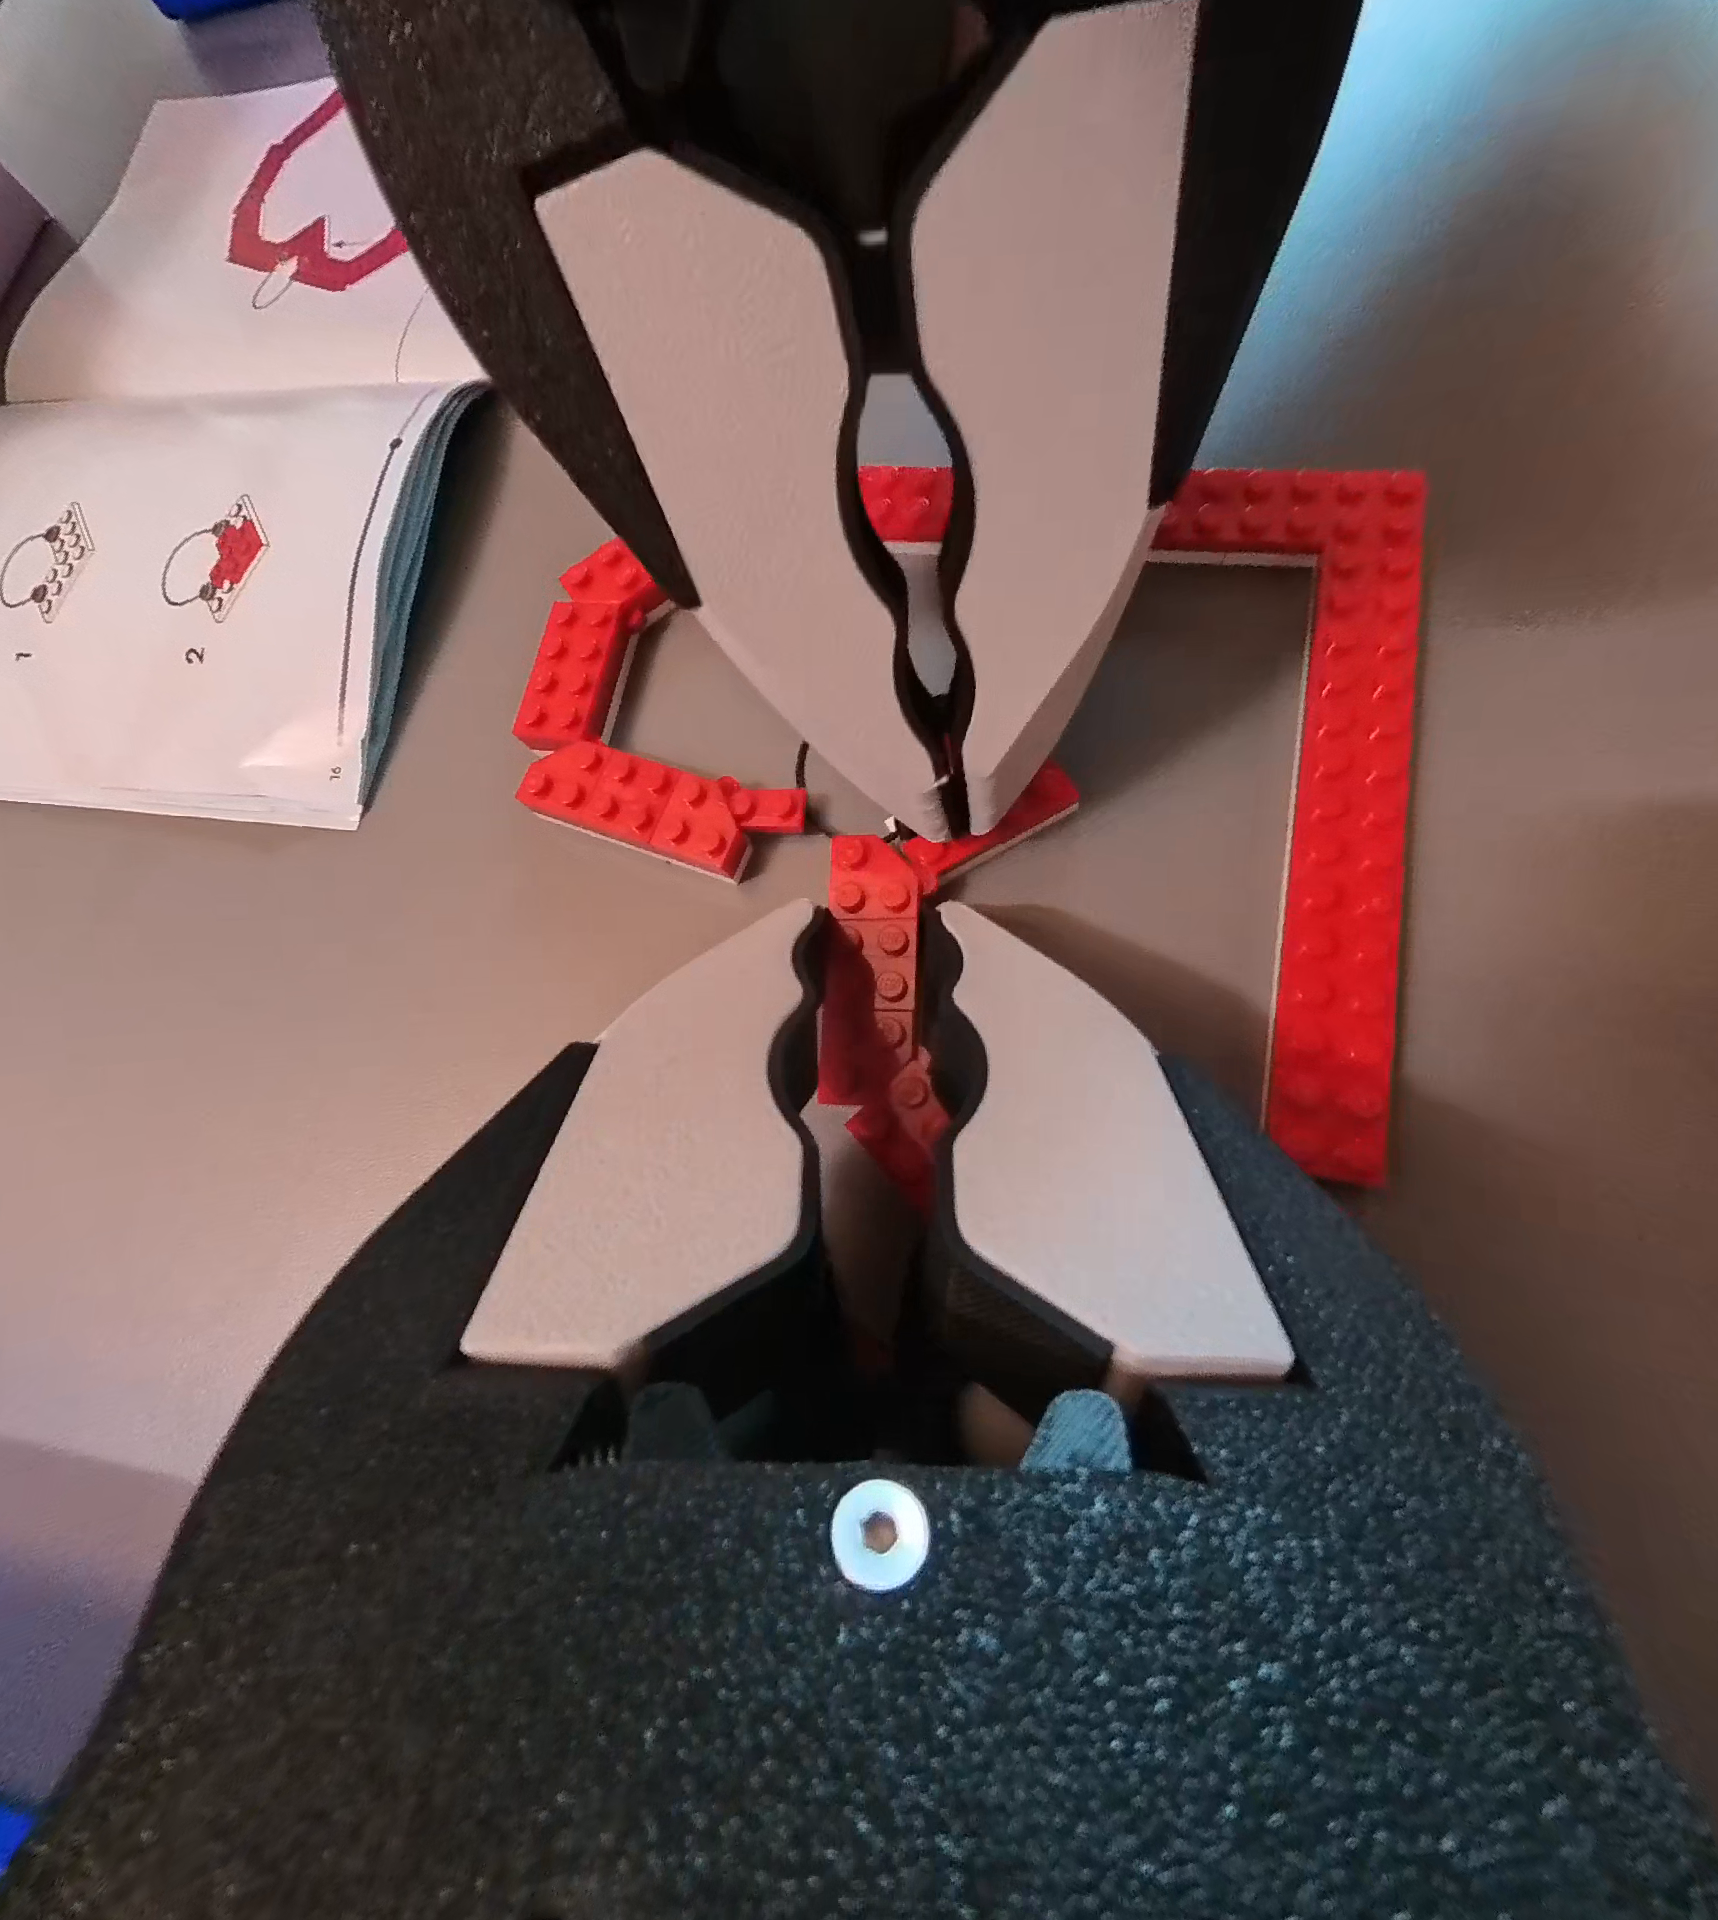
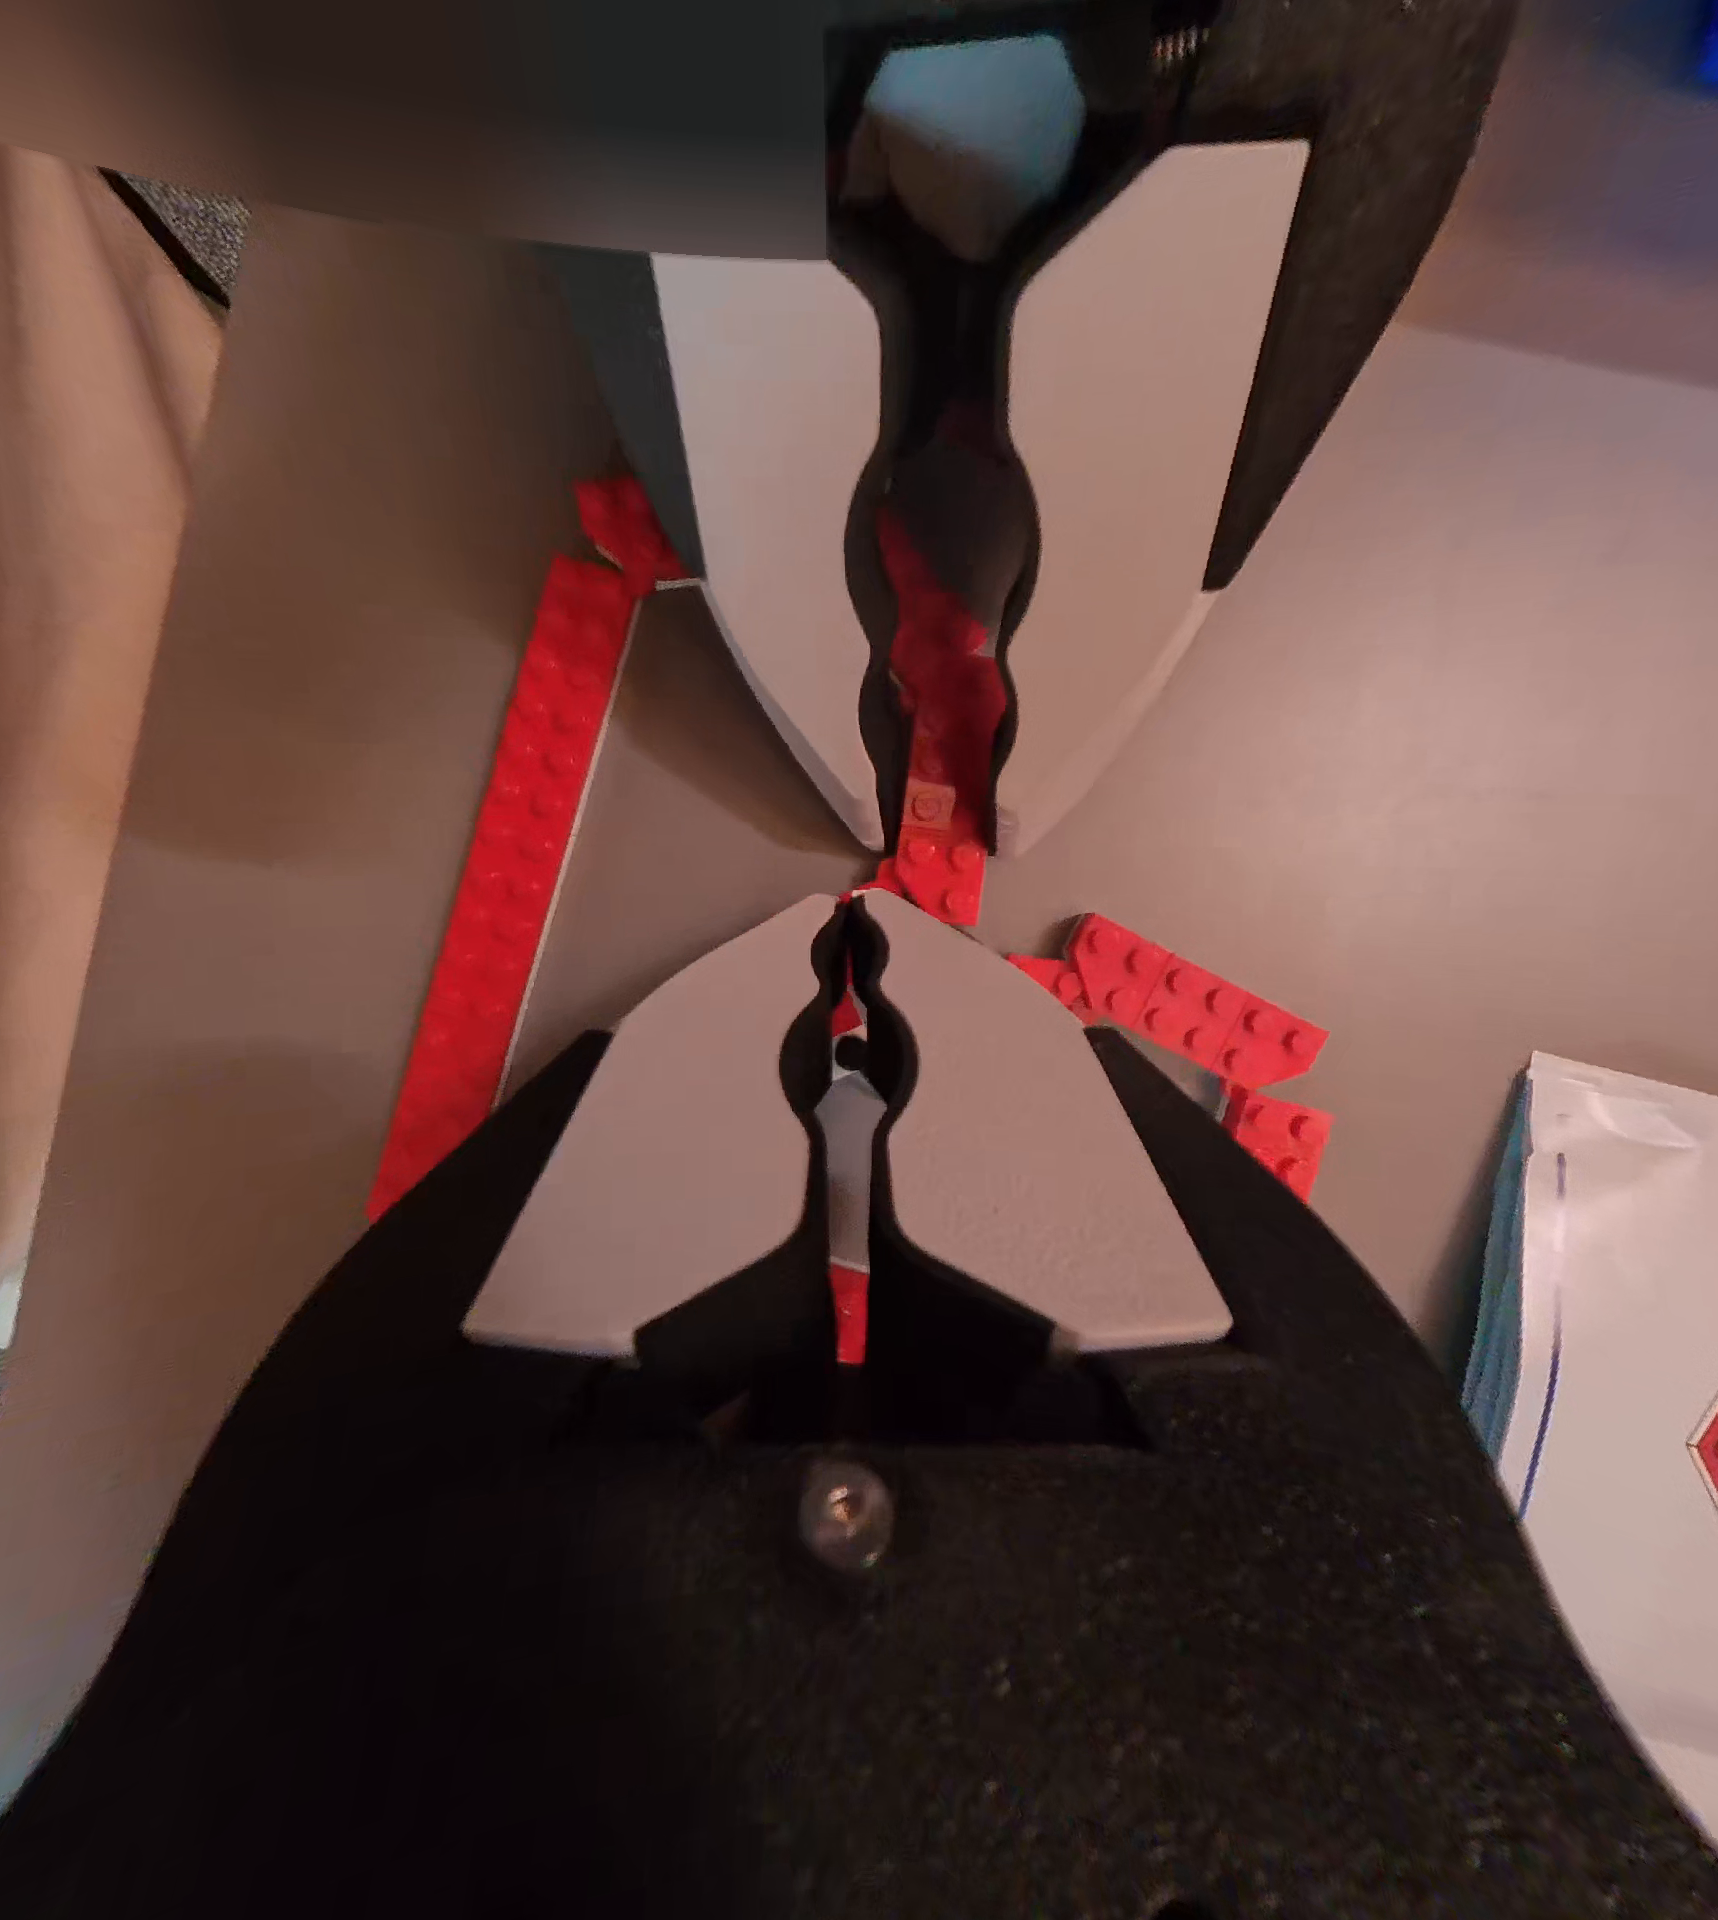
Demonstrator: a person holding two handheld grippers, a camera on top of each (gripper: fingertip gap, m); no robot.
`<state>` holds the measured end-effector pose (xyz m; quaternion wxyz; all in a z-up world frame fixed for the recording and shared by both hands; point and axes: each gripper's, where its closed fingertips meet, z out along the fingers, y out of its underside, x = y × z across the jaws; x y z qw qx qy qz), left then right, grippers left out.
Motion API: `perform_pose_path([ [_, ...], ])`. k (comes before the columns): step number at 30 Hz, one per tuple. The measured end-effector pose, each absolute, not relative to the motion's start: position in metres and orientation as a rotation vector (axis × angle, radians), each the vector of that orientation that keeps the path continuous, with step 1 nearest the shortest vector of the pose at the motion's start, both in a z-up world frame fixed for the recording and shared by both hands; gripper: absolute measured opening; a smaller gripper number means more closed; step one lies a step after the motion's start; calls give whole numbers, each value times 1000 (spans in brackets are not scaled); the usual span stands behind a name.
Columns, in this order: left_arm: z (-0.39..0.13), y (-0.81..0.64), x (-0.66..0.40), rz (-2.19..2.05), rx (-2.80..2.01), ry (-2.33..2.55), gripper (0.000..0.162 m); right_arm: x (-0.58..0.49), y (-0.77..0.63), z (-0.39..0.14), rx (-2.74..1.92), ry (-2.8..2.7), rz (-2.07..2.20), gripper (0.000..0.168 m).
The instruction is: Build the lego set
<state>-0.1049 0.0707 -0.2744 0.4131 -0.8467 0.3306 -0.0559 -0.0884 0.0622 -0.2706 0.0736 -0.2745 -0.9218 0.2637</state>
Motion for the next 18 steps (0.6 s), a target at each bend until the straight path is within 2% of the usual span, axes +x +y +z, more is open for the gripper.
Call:
perform_pose_path([
  [9, -275, 71, -105, -166, -2135, 815, 16, -86, 62, -274, -1007, -2868, 554, 1],
  [15, -274, 70, -105, -220, -2145, 788, 16, -85, 63, -275, -1118, -2876, 551, 1],
  [18, -270, 70, -114, -167, -2137, 747, 30, -85, 63, -275, -1114, -2871, 548, 1],
])
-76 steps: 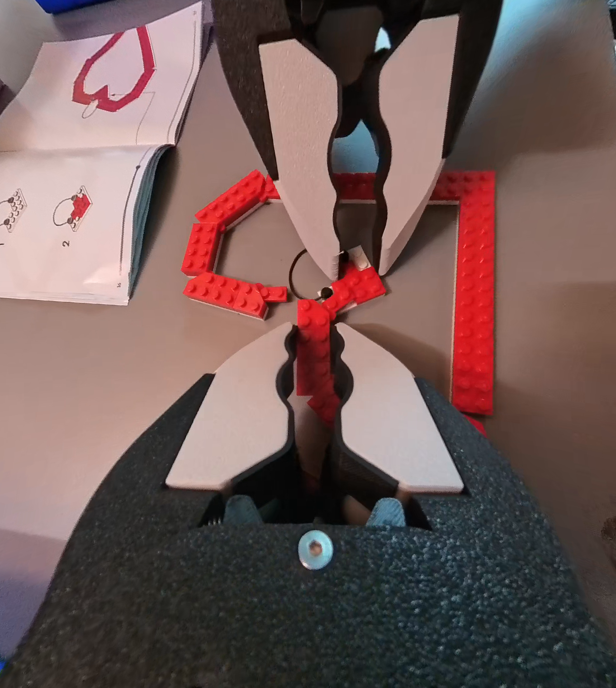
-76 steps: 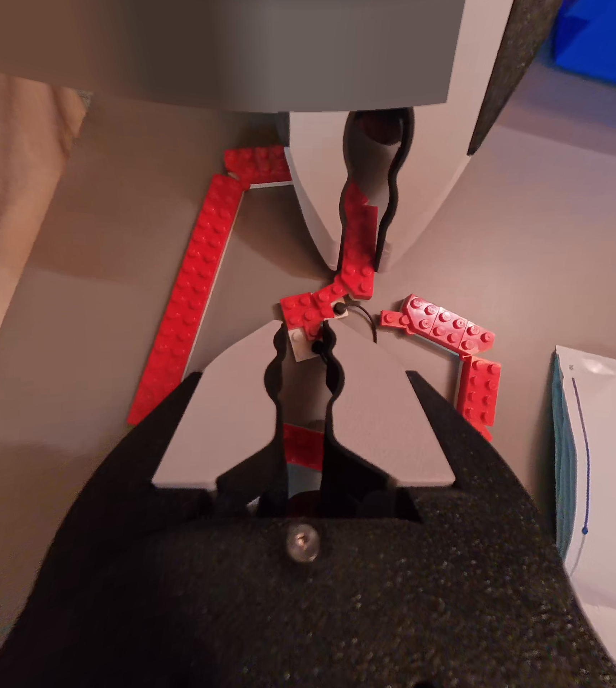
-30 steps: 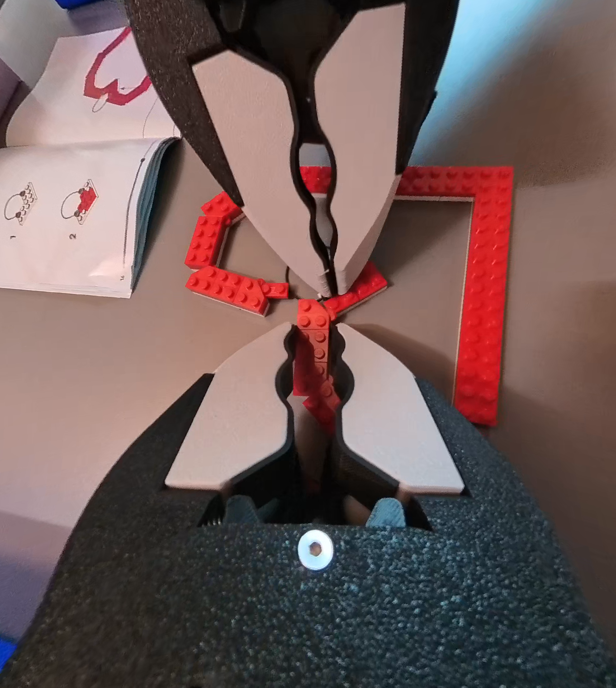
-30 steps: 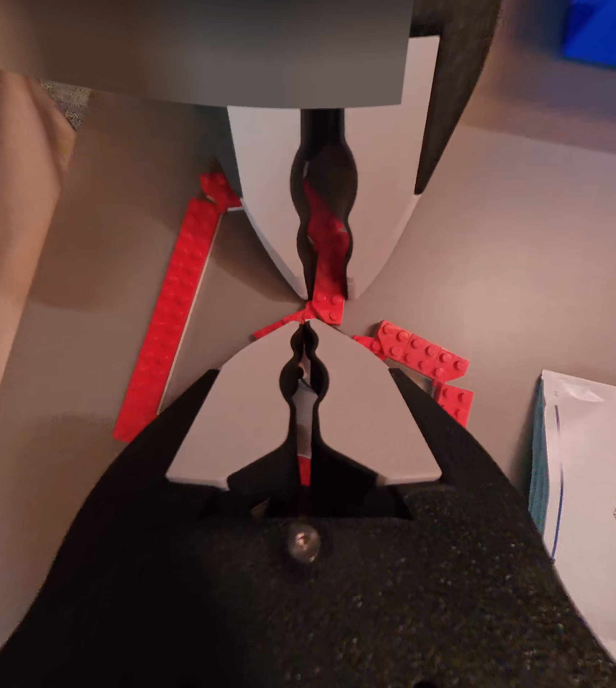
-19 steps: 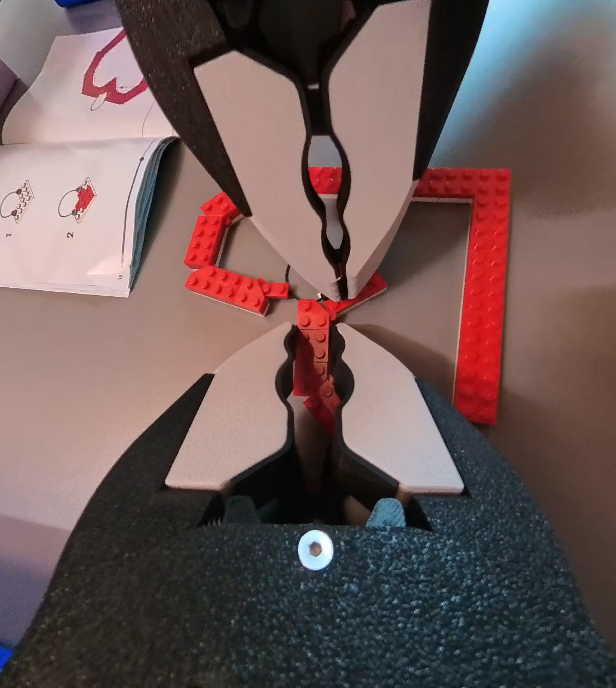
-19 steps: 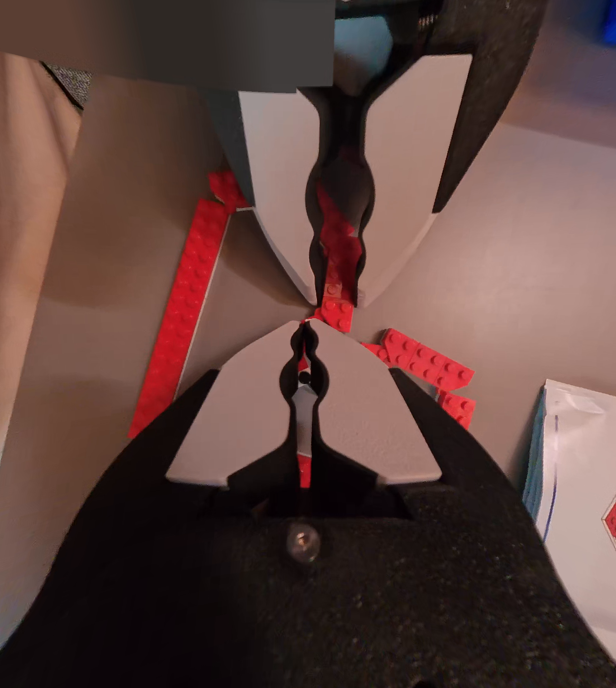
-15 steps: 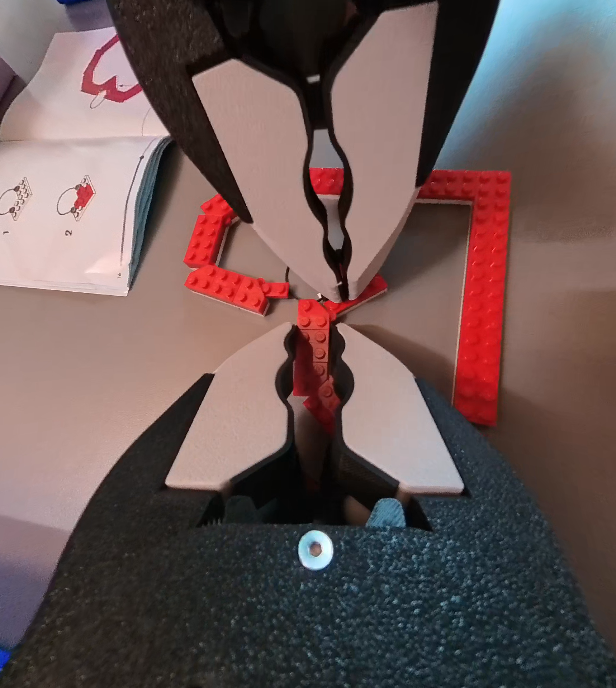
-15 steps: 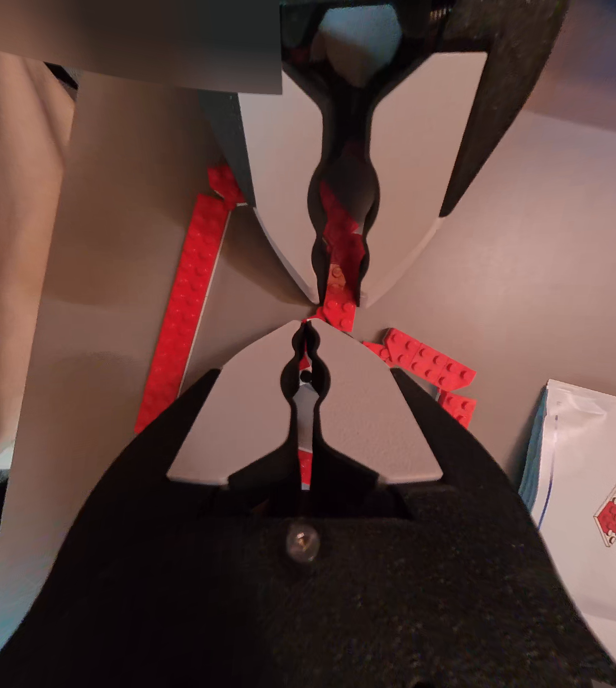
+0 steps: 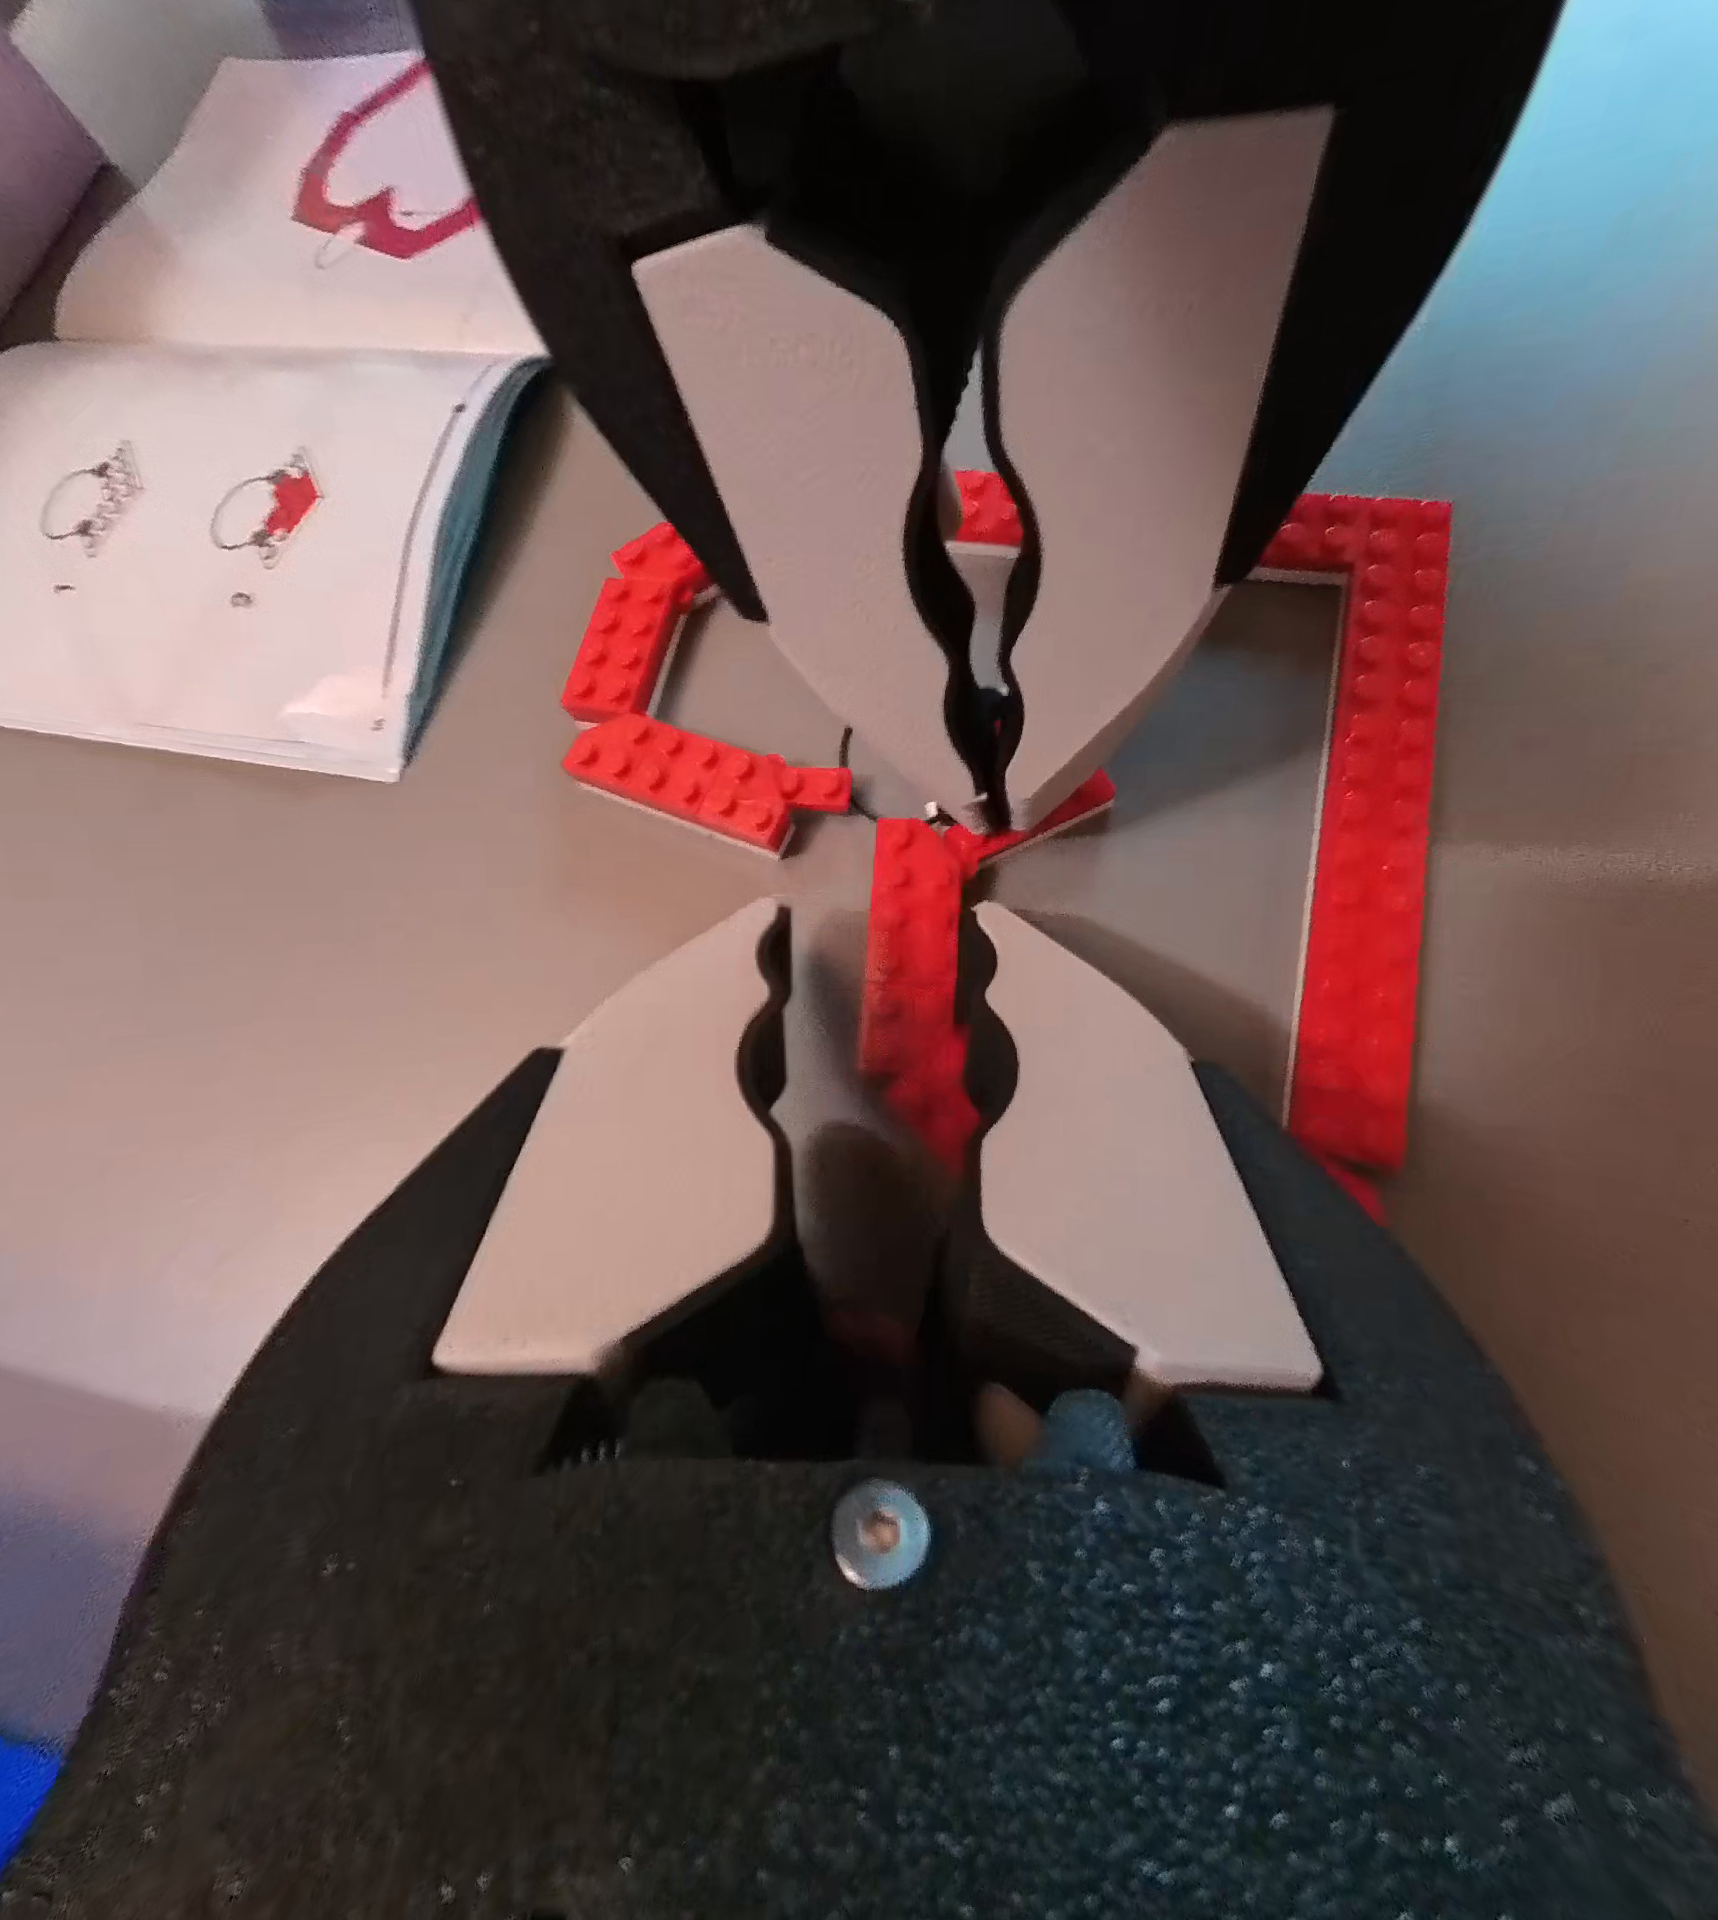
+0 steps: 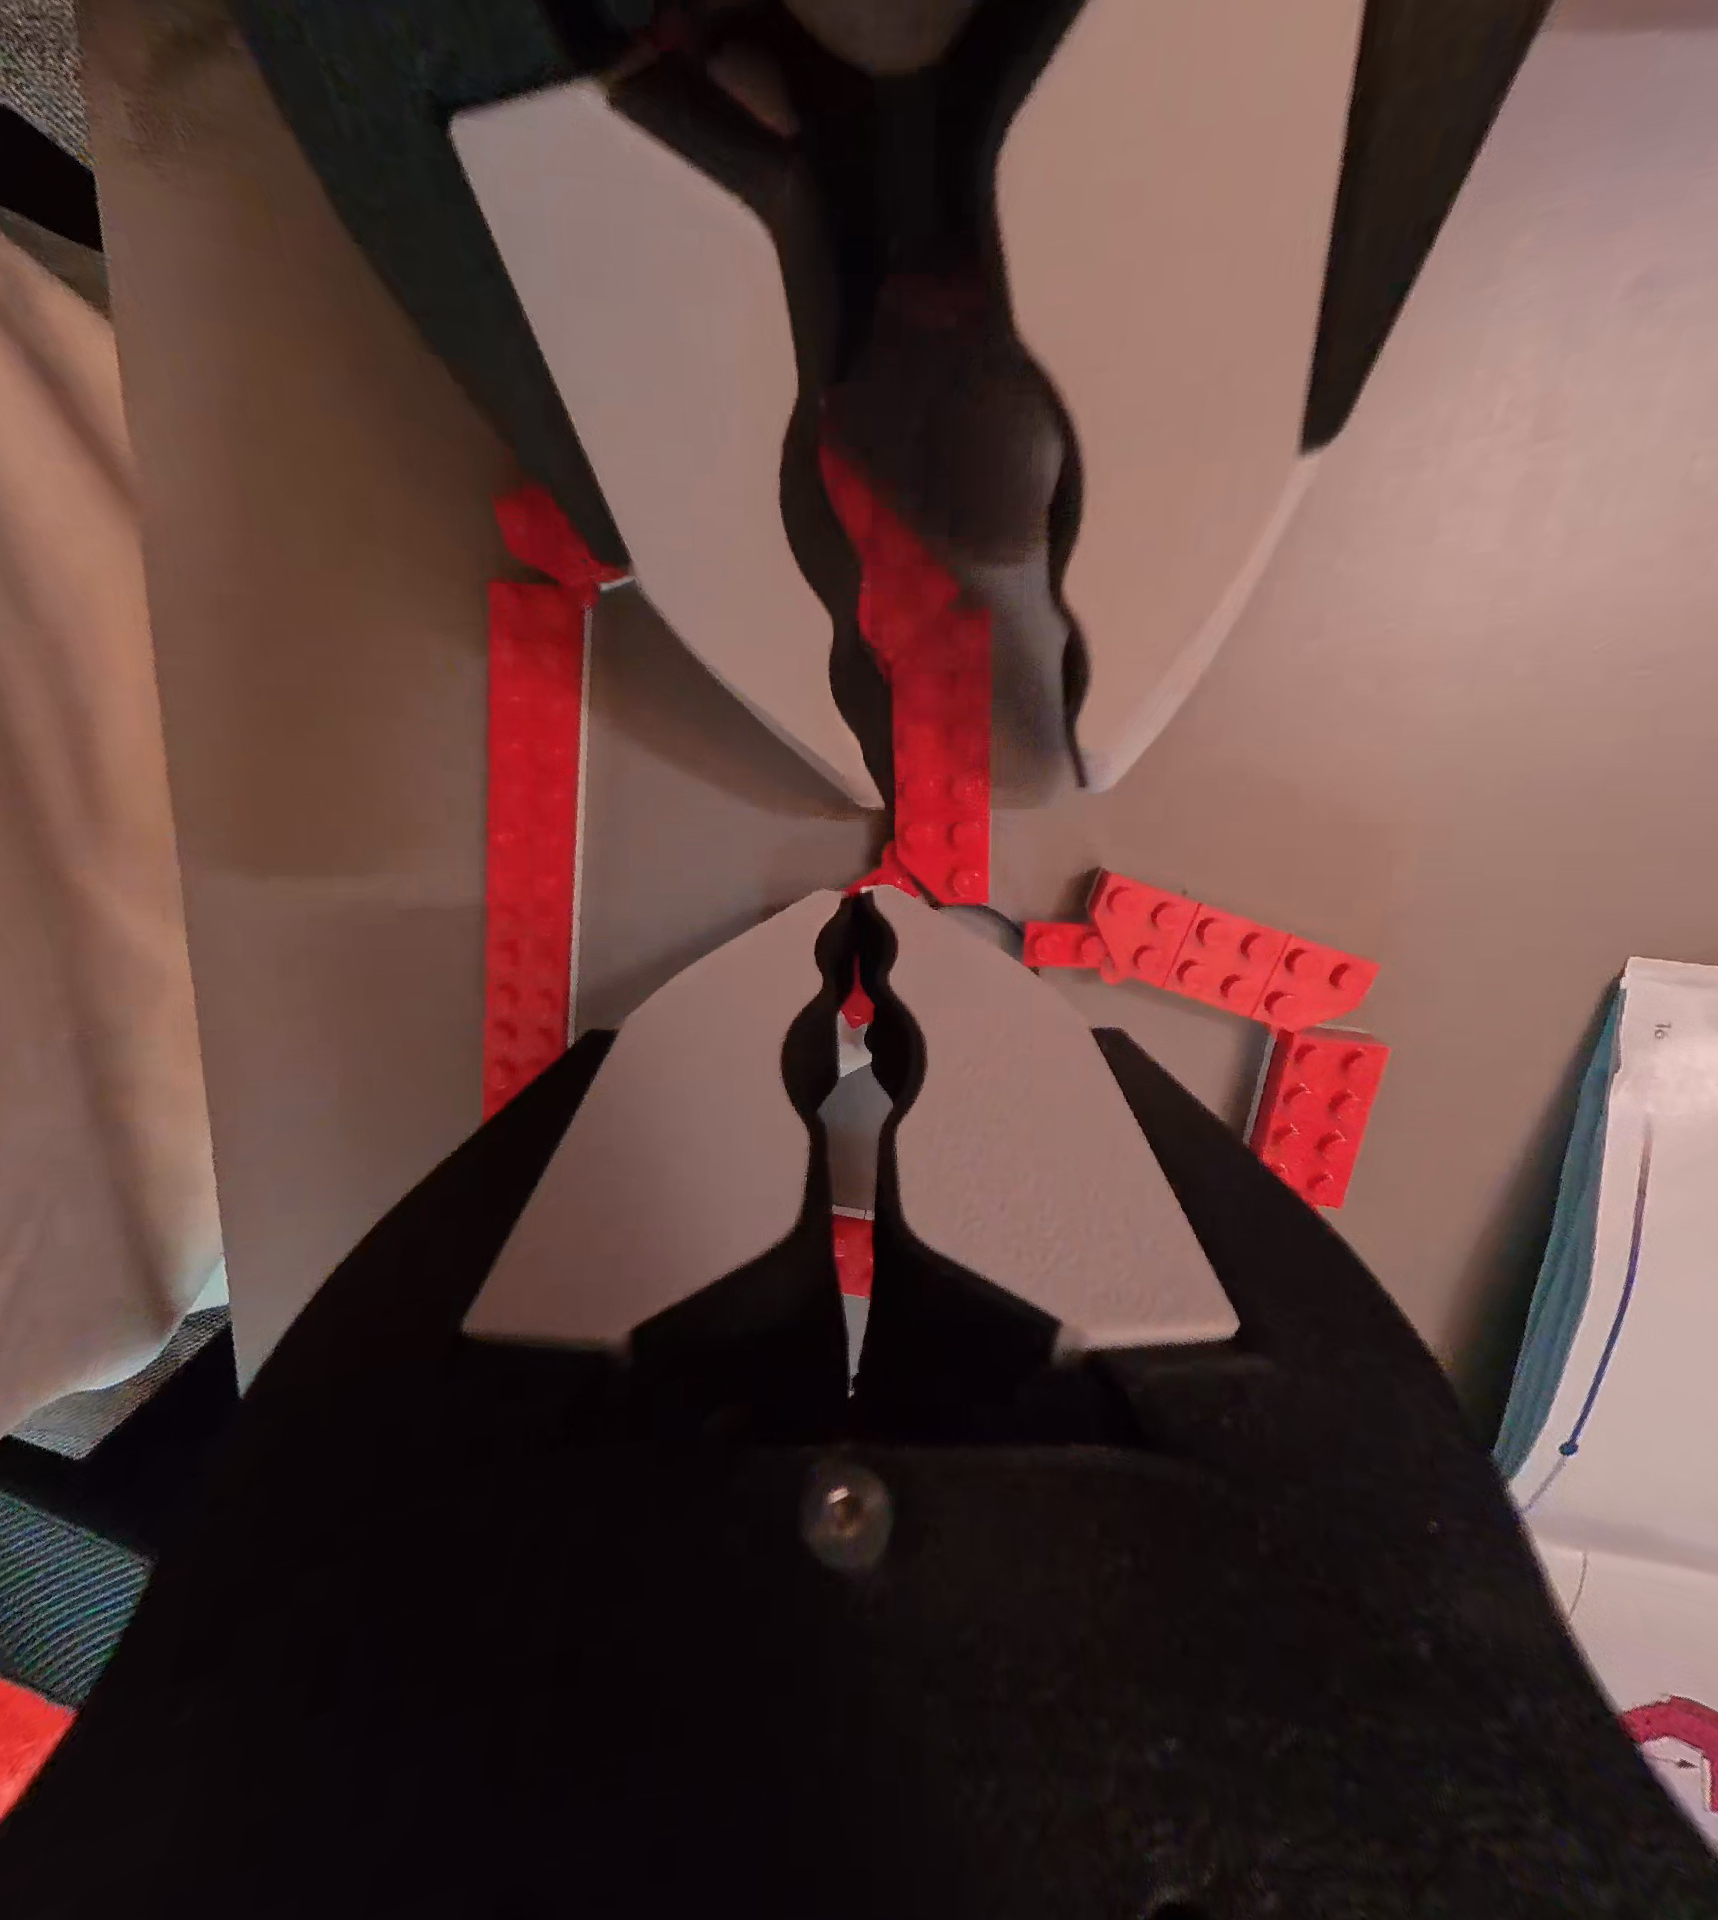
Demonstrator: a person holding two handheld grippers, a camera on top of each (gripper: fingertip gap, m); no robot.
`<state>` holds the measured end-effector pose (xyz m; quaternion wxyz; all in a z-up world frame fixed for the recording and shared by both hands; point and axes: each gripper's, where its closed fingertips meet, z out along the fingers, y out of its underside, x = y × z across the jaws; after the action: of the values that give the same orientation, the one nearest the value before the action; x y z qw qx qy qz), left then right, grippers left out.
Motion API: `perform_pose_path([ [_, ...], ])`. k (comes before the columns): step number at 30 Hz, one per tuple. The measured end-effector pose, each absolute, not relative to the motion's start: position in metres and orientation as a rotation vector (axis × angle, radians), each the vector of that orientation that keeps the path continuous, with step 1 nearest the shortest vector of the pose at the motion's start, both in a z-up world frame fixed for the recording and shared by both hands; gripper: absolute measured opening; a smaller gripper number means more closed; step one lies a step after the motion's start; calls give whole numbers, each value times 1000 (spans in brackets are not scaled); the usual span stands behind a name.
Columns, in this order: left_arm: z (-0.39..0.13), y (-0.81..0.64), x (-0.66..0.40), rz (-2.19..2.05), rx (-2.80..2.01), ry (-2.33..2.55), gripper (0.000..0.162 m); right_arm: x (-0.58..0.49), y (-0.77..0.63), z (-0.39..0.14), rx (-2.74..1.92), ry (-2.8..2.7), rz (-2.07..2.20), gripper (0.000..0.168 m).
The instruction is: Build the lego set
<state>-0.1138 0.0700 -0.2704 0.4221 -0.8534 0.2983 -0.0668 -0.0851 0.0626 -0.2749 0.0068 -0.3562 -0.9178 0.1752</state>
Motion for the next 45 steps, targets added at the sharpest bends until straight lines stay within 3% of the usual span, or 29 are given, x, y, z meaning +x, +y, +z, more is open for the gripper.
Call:
perform_pose_path([
  [2, -263, 68, -119, -134, -2087, 744, 35, -85, 62, -275, -1084, -2863, 538, 1],
  [4, -255, 66, -125, -112, -2040, 716, 24, -87, 61, -274, -907, -2859, 556, 0],
  [11, -240, 67, -136, -92, -1968, 635, 19, -93, 61, -256, -877, -2806, 703, 0],
  [21, -230, 75, -143, -44, -1918, 554, 18, -91, 62, -273, -1200, -2847, 583, 0],
  [26, -230, 75, -147, -36, -1919, 534, 15, -93, 64, -268, -1417, -2812, 792, 1],
  [31, -229, 75, -154, 4, -1927, 511, 13, -84, 42, -273, -1100, -2818, 909, 0],
  [35, -226, 77, -155, 53, -1922, 526, 13, -80, 34, -187, -1099, -2421, 1604, 0],
  [38, -224, 82, -153, 119, -1940, 554, 14, -74, 93, -151, -1063, -2110, 1516, 0],
  [43, -241, 88, -114, 110, -2025, 737, 17, -56, 153, -217, -1243, -2225, 1136, 0],
  [45, -243, 93, -99, 119, -2011, 800, 18, -58, 151, -244, -1196, -2291, 1051, 12],
])
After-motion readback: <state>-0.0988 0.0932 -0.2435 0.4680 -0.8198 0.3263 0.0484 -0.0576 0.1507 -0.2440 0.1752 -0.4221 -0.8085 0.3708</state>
